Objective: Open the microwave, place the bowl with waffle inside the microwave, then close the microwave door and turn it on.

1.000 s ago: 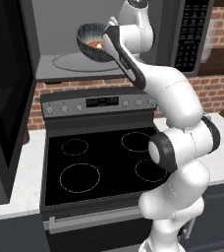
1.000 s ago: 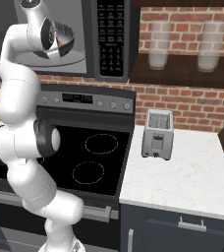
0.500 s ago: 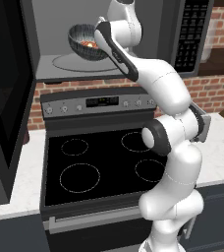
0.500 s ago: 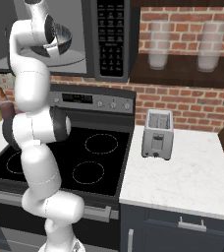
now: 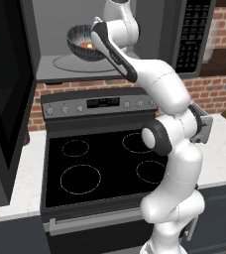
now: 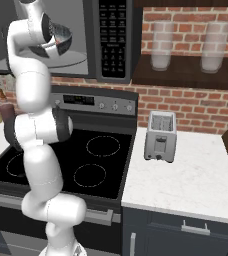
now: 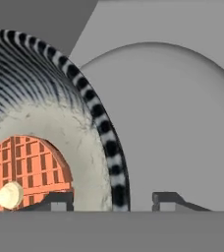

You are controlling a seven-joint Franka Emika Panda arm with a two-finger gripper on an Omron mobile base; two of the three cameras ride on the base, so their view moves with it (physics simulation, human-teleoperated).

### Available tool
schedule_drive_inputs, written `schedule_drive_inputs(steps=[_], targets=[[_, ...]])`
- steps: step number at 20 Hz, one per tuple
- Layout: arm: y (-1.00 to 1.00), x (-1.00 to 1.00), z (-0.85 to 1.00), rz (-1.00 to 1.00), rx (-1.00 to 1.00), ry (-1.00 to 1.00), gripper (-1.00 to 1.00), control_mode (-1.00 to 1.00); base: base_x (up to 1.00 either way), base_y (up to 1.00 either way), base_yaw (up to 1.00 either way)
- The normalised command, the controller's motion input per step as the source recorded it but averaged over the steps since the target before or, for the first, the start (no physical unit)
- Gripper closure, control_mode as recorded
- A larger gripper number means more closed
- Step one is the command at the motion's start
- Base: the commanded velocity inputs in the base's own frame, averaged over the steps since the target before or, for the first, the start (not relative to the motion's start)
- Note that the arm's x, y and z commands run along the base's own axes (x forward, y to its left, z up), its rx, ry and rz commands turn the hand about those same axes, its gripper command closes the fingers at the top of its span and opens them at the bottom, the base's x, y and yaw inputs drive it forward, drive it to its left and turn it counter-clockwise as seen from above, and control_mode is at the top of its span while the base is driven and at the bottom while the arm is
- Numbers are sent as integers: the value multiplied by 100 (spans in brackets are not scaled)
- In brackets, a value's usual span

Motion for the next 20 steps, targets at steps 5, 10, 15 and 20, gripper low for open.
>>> schedule_drive_inputs(steps=[5,10,15,20], targets=[[0,0,-54,6,0,-29,-100,-100,0,0,0],[0,-8,-6,7,0,-57,-100,-100,0,0,0],[0,-19,5,15,0,-82,-100,-100,0,0,0],[-3,-83,0,7,0,-60,-100,-100,0,0,0]])
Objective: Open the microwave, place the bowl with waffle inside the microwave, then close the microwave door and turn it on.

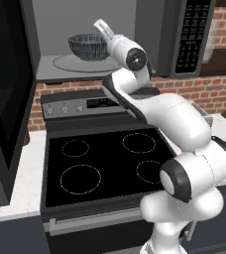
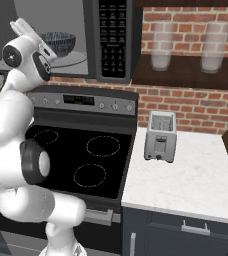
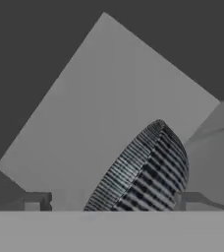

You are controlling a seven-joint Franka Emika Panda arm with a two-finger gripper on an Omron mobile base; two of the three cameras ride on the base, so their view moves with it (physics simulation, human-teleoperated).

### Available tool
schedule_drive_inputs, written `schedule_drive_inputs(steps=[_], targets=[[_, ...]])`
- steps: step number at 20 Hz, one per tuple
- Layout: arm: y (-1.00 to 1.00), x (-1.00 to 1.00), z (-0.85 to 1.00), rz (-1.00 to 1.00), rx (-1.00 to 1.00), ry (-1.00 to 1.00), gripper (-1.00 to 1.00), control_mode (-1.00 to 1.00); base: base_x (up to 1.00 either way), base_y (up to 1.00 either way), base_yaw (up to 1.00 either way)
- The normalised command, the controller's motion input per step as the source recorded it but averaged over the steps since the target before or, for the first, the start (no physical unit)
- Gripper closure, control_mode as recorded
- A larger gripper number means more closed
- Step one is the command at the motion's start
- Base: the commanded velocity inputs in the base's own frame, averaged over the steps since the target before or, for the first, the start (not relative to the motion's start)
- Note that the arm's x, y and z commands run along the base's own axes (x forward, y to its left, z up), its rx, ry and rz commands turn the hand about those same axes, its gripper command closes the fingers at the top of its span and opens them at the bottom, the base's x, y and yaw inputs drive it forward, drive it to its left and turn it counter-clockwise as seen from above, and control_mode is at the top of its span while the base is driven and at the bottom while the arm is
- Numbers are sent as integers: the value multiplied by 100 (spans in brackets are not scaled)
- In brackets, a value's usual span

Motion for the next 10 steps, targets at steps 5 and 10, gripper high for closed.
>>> schedule_drive_inputs(steps=[5,10], targets=[[-21,-100,0,0,3,-31,-100,-100,0,0,0],[-20,-100,-7,-10,0,-14,-100,-100,0,0,0]])
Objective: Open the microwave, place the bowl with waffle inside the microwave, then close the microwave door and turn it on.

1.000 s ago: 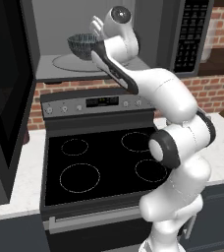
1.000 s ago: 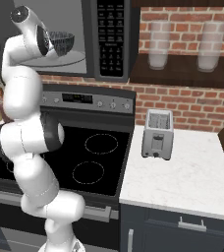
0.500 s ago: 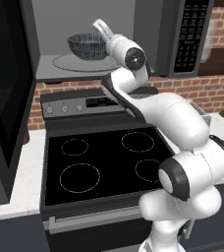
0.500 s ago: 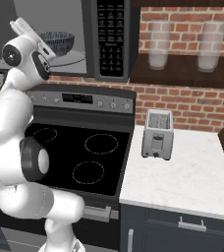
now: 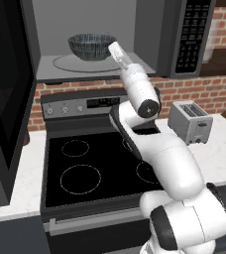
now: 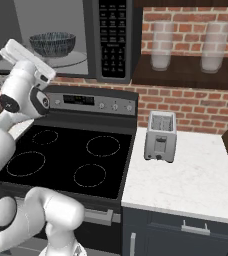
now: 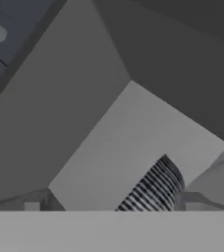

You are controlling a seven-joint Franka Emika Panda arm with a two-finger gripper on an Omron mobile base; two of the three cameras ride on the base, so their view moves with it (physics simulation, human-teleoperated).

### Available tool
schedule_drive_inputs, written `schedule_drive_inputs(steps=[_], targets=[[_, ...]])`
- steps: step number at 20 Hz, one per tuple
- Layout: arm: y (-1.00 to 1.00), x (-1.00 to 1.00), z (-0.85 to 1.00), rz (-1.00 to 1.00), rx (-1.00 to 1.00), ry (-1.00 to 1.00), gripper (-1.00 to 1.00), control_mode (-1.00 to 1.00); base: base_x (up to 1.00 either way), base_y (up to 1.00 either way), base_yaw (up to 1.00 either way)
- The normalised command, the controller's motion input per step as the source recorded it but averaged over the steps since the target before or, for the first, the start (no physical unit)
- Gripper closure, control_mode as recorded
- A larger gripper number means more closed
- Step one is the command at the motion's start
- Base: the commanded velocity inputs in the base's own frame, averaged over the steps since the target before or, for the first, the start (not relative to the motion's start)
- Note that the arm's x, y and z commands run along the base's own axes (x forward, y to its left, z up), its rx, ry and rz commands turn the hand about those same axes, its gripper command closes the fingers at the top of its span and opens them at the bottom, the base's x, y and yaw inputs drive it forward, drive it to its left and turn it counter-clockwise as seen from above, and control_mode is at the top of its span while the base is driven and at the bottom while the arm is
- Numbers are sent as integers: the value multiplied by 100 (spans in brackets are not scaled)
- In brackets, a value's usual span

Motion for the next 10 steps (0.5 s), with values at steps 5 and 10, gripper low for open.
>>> schedule_drive_inputs(steps=[5,10], targets=[[0,-100,-2,-24,-3,16,-100,-100,0,0,0],[0,-94,-20,-27,-16,42,-100,-100,0,0,0]])
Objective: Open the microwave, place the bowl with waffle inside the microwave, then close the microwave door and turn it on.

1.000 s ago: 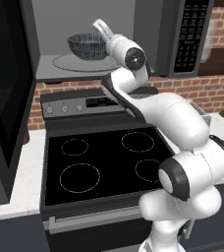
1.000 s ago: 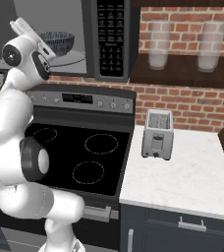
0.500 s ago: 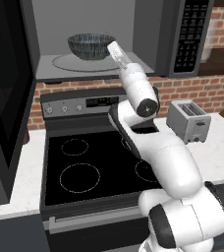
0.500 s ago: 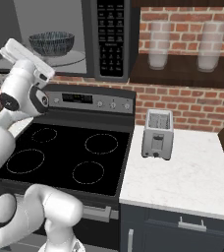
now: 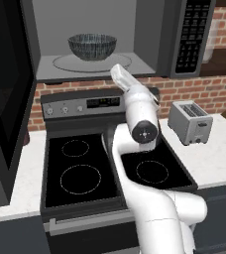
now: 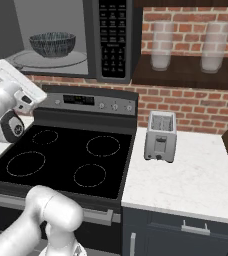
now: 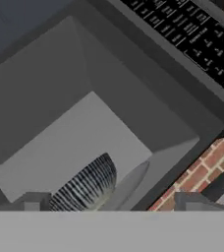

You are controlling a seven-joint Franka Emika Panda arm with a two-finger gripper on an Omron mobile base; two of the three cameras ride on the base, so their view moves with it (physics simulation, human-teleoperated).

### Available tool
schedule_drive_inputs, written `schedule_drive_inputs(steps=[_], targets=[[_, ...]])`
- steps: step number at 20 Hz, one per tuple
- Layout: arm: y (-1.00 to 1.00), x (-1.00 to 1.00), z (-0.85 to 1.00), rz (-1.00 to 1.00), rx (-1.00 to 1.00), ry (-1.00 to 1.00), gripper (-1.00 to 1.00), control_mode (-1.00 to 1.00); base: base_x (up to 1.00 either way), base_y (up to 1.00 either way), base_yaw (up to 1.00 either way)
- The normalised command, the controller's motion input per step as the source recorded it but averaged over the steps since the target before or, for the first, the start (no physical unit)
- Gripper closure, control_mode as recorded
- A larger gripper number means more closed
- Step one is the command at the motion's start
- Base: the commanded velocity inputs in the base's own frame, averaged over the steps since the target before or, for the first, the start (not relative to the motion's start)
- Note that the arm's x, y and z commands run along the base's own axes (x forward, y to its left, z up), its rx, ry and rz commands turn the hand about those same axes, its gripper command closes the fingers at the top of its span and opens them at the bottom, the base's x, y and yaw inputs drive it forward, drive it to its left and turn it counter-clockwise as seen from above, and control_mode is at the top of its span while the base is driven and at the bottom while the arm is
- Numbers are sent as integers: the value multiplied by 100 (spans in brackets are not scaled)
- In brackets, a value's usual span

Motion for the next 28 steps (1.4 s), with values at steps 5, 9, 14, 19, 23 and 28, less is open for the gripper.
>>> schedule_drive_inputs(steps=[5,9,14,19,23,28], targets=[[0,-63,-58,-25,-34,39,-100,-100,0,0,0],[8,-57,-59,-21,-37,19,100,-100,0,0,0],[7,-62,-54,-19,-33,7,100,-100,0,0,0],[59,-90,-31,-15,-29,-16,100,-100,0,0,0],[70,-78,-20,-10,-28,-29,100,-100,0,0,0],[67,-49,-20,-9,-26,-27,100,-100,0,0,0]])
